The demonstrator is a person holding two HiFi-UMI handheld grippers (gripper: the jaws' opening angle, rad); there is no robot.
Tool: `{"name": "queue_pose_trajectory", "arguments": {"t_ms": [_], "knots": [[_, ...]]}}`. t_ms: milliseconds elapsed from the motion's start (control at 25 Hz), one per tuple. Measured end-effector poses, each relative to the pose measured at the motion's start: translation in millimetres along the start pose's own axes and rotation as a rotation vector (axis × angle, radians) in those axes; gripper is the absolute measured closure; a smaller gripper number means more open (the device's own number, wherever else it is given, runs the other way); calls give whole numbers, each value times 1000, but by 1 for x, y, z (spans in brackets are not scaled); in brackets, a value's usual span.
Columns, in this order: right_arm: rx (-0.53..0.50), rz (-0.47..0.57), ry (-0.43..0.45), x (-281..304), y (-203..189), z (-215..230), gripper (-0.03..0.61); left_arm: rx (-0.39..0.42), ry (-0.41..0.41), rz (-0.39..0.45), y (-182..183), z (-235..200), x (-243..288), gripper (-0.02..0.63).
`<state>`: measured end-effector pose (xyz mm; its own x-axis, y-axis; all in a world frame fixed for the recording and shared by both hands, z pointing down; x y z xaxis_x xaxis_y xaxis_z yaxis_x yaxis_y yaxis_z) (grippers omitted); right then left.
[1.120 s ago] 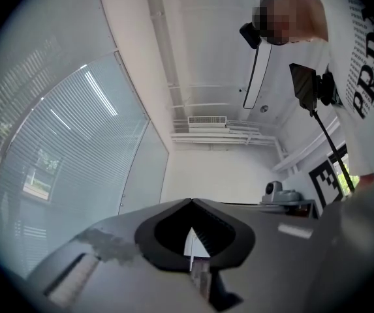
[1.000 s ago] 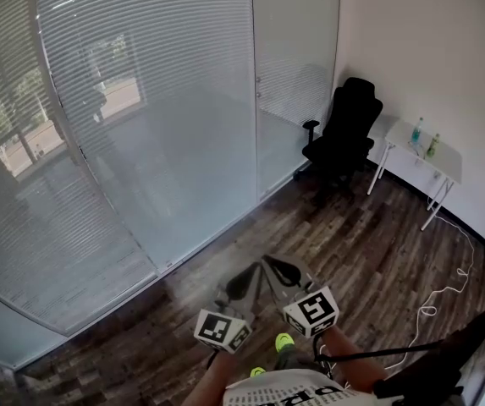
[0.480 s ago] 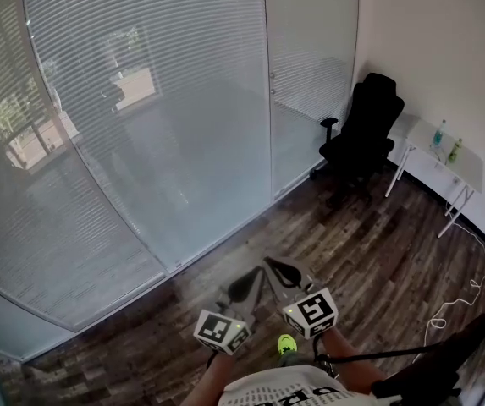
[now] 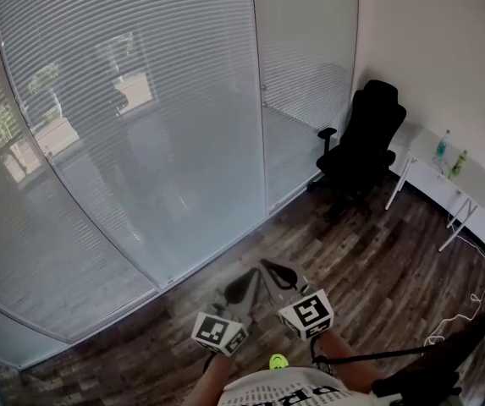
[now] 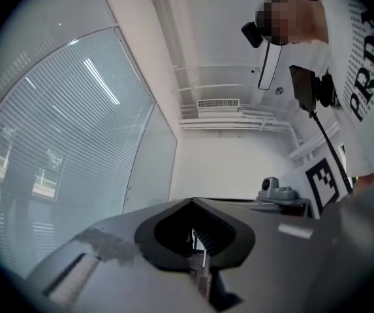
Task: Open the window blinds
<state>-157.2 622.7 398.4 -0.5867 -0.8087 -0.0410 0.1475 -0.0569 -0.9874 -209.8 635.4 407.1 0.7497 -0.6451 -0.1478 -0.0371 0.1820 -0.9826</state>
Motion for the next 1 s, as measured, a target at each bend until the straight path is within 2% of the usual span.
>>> {"name": "queue_pose_trajectory", "arguments": {"t_ms": [280,560,720,1000], "knots": [[-20,0,15,16,6,54,575,1,21,3,-11,-9,56,621],[27,4,4,25,3,77,575,32,7,-14,-19,-18,77,621],[33,-12,-4,39,-2,95,575,1,14,-22,-28,-30,95,621],[16,-32,-36,76,-5,132,575,9,-11,-7,-50,-64,133,621]]}}
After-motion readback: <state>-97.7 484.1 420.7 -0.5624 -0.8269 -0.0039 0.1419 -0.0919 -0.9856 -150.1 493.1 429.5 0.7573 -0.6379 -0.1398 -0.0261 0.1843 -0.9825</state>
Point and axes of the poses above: the fingertips, and each gripper's own axes: x forward along the fingers, z to its right, y out of its top, the point moved 3 cm from there along -x, backward along the fingers, and after that the axes turned 12 degrees about x, right-handed, at the moved point
